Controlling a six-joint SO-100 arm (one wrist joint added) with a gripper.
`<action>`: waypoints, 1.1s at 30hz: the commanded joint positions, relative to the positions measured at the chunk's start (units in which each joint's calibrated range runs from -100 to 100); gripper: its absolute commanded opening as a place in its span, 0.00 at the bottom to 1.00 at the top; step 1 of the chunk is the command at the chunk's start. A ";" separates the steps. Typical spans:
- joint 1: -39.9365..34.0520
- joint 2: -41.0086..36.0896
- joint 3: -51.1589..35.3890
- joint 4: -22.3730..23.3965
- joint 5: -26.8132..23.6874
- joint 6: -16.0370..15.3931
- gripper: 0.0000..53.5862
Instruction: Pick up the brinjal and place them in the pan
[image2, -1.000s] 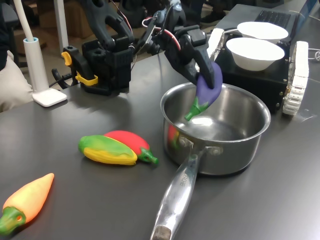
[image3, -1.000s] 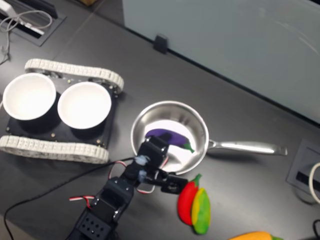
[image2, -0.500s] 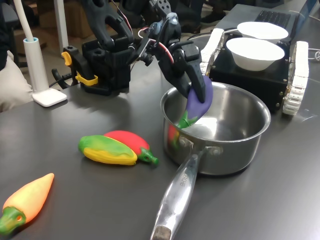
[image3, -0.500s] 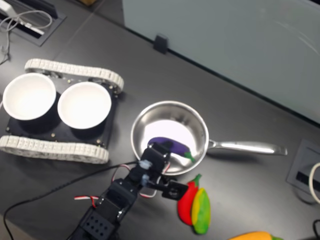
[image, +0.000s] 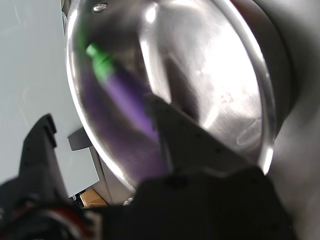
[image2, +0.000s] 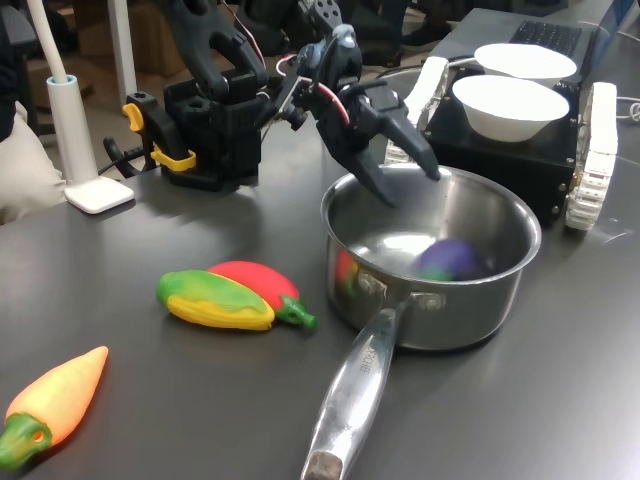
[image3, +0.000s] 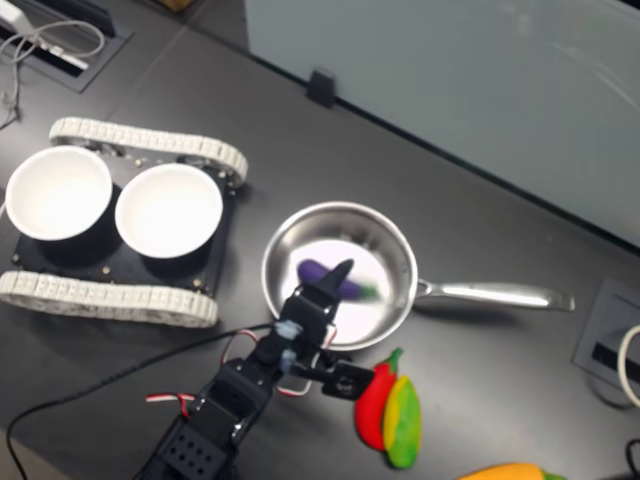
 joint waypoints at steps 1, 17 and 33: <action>-1.16 -3.28 -1.83 -0.77 0.05 0.98 0.59; -1.85 -10.36 0.45 0.17 -1.61 0.89 0.59; -1.85 -22.09 6.35 0.43 -2.44 0.81 0.00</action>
